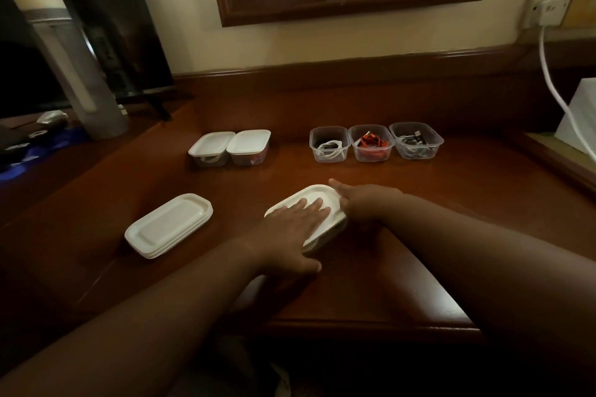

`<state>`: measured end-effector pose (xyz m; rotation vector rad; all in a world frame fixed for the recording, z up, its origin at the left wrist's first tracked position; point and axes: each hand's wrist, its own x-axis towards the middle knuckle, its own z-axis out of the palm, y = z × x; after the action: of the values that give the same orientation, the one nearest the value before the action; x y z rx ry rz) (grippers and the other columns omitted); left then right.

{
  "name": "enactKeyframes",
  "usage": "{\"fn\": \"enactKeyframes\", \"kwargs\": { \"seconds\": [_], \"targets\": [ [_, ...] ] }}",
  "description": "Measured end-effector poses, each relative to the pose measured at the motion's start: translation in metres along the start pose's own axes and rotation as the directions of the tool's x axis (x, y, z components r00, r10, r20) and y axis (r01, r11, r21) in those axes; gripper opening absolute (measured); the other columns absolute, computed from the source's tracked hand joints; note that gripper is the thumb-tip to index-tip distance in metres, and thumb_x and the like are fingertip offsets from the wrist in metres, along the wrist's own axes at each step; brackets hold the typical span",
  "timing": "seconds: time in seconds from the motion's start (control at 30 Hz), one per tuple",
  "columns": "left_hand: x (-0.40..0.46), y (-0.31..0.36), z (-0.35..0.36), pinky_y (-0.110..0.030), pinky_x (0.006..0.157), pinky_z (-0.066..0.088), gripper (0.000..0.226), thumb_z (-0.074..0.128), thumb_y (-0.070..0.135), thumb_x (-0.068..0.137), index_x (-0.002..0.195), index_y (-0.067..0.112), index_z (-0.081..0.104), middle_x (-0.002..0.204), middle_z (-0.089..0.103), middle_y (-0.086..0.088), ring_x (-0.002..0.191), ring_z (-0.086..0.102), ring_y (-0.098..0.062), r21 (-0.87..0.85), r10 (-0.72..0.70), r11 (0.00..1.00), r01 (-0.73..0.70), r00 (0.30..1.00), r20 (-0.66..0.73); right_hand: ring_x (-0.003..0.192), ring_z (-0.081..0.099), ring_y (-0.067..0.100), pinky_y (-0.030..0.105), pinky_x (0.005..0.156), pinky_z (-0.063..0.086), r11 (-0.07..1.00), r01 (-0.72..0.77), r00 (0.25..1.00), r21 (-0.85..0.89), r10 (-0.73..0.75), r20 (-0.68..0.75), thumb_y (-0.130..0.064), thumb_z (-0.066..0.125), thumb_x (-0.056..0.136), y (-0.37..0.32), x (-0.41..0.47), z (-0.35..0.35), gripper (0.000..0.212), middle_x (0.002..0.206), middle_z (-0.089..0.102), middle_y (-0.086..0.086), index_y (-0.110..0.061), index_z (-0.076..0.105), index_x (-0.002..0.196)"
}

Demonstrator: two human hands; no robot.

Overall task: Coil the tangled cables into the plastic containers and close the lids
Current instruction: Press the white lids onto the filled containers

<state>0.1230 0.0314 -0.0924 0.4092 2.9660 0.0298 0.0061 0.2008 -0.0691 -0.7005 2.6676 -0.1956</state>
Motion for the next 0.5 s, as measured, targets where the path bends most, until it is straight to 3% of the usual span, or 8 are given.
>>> {"fn": "enactKeyframes", "kwargs": {
  "seconds": [0.07, 0.13, 0.23, 0.37, 0.43, 0.5],
  "targets": [
    [-0.004, -0.005, 0.001, -0.038, 0.123, 0.008, 0.103, 0.065, 0.061, 0.083, 0.157, 0.036, -0.001, 0.166, -0.008, 0.012, 0.152, -0.003, -0.01, 0.043, 0.026, 0.999, -0.024, 0.999, -0.047, 0.141, 0.036, 0.033, 0.049, 0.11, 0.035, 0.999, -0.048, 0.996, -0.019, 0.046, -0.073, -0.045, 0.035, 0.104, -0.002, 0.007, -0.004, 0.06, 0.16, 0.028, 0.011, -0.038, 0.007, 0.156],
    [-0.004, -0.01, 0.003, -0.038, 0.119, 0.012, 0.099, 0.062, 0.064, 0.082, 0.158, 0.036, 0.004, 0.167, -0.002, 0.011, 0.152, 0.006, -0.013, 0.141, 0.041, 0.99, -0.025, 0.993, -0.115, 0.132, 0.045, 0.031, 0.049, 0.103, 0.041, 0.995, -0.083, 0.988, -0.057, 0.075, -0.132, -0.053, 0.037, 0.101, -0.007, 0.015, -0.005, 0.057, 0.152, 0.041, 0.009, -0.03, 0.026, 0.153],
    [0.005, -0.017, 0.0, -0.04, 0.116, 0.017, 0.092, 0.056, 0.067, 0.084, 0.157, 0.035, 0.01, 0.166, 0.009, 0.008, 0.149, 0.019, -0.016, 0.205, 0.01, 0.978, 0.024, 0.987, -0.163, 0.103, 0.057, 0.025, 0.044, 0.088, 0.047, 0.991, -0.124, 0.976, -0.046, 0.113, -0.188, -0.061, 0.039, 0.097, -0.015, 0.033, -0.006, 0.051, 0.116, 0.06, 0.005, -0.022, 0.052, 0.128],
    [0.025, -0.028, -0.015, -0.041, 0.111, 0.025, 0.089, 0.057, 0.067, 0.084, 0.156, 0.032, 0.018, 0.165, 0.019, 0.005, 0.144, 0.029, -0.02, 0.262, -0.019, 0.963, 0.061, 0.987, -0.161, 0.082, 0.057, 0.017, 0.036, 0.073, 0.044, 0.992, -0.121, 0.946, 0.018, 0.121, -0.301, -0.065, 0.038, 0.096, -0.017, 0.056, -0.008, 0.052, 0.087, 0.058, 0.001, -0.019, 0.06, 0.102],
    [0.039, -0.04, -0.02, -0.041, 0.11, 0.026, 0.088, 0.058, 0.065, 0.085, 0.156, 0.032, 0.019, 0.164, 0.02, 0.005, 0.143, 0.031, -0.021, 0.27, -0.057, 0.958, 0.095, 0.987, -0.148, 0.089, 0.059, 0.021, 0.041, 0.082, 0.045, 0.997, -0.072, 0.915, 0.007, 0.069, -0.398, -0.061, 0.033, 0.099, -0.015, 0.07, -0.008, 0.05, 0.094, 0.062, 0.002, -0.02, 0.06, 0.11],
    [0.057, -0.056, -0.024, -0.04, 0.108, 0.026, 0.087, 0.058, 0.065, 0.084, 0.156, 0.033, 0.02, 0.164, 0.022, 0.005, 0.143, 0.032, -0.022, 0.279, -0.089, 0.951, 0.13, 0.984, -0.153, 0.114, 0.055, 0.027, 0.049, 0.1, 0.039, 0.998, 0.001, 0.853, -0.063, -0.034, -0.52, -0.052, 0.034, 0.102, -0.012, 0.089, -0.01, 0.046, 0.12, 0.062, 0.007, -0.02, 0.057, 0.126]
  ]
}}
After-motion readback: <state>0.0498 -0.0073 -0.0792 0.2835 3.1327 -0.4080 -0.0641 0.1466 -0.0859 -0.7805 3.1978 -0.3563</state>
